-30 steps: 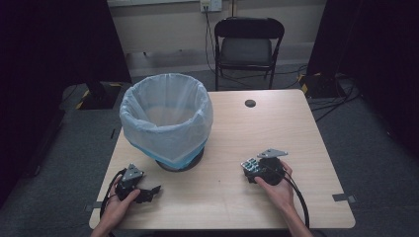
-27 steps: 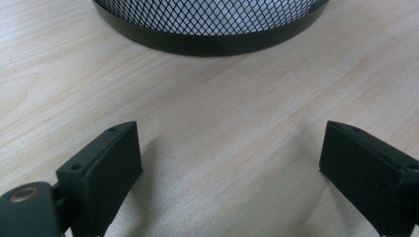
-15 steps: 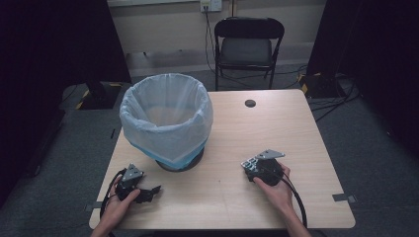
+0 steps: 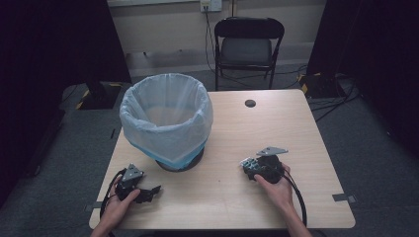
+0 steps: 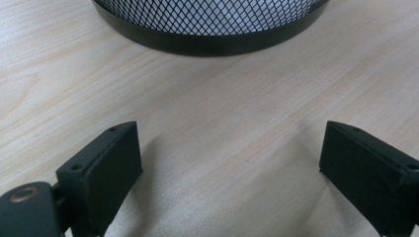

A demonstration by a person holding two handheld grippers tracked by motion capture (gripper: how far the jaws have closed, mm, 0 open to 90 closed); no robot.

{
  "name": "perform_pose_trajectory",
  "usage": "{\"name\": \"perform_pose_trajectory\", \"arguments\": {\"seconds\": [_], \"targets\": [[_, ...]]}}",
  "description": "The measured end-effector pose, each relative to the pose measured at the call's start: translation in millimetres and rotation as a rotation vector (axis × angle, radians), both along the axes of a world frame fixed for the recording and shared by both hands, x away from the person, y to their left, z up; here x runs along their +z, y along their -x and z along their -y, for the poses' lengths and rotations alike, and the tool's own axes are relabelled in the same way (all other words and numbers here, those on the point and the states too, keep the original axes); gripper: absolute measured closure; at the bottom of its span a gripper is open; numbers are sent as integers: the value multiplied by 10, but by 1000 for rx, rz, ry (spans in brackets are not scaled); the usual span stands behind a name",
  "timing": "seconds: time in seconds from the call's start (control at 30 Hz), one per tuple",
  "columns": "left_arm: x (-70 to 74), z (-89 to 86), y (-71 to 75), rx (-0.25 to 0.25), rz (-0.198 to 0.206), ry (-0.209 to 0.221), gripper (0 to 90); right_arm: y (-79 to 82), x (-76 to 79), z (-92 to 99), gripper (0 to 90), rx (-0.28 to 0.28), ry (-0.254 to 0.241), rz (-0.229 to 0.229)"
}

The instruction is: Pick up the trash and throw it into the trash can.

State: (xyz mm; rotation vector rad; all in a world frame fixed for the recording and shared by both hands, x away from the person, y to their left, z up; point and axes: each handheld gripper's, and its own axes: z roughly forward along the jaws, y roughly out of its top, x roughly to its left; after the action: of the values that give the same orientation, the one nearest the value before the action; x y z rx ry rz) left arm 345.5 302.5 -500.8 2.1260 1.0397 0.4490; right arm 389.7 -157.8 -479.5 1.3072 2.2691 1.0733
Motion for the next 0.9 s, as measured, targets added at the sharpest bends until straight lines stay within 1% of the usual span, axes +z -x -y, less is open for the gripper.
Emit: {"name": "perform_pose_trajectory", "arguments": {"seconds": [0.03,0.07,0.1,0.17,0.2,0.23,0.27,0.3,0.43,0.47,0.5,0.53,0.57,0.6,0.63,0.67,0.73,0.77,0.9], "targets": [[0,0,0,0,0,0,85,0,28,-2,342,2,-5,10],[0,0,0,0,0,0,85,0,28,-2,342,2,-5,10],[0,0,0,0,0,0,86,-5,89,-8,342,6,-22,34],[0,0,0,0,0,1,86,-17,145,-16,342,7,-41,47],[0,0,0,0,0,1,85,-17,145,-16,342,7,-41,47],[0,0,0,0,0,1,85,-35,201,-25,342,18,-58,54],[0,0,0,0,0,1,86,-35,201,-25,342,18,-58,54],[0,-1,0,-1,0,0,85,-45,266,-42,342,29,-72,63],[0,0,0,0,0,0,85,-44,435,-84,342,55,-103,86],[0,0,0,0,0,0,86,-42,478,-98,342,65,-113,88],[0,0,0,0,0,0,86,-42,478,-98,342,65,-113,88],[0,0,0,0,0,0,85,-39,519,-117,342,75,-126,83],[0,0,0,0,0,0,85,-36,555,-138,342,89,-130,85],[0,0,0,0,0,0,85,-25,626,-186,342,112,-132,89],[0,0,0,-1,0,0,85,-18,661,-203,342,123,-141,89],[0,0,0,0,0,0,85,-18,661,-203,342,123,-141,89],[0,0,0,0,0,0,85,-4,734,-236,342,138,-145,101],[0,0,0,0,0,0,86,12,813,-263,342,153,-152,113],[0,0,0,0,0,0,85,27,985,-316,342,182,-159,147]]}}
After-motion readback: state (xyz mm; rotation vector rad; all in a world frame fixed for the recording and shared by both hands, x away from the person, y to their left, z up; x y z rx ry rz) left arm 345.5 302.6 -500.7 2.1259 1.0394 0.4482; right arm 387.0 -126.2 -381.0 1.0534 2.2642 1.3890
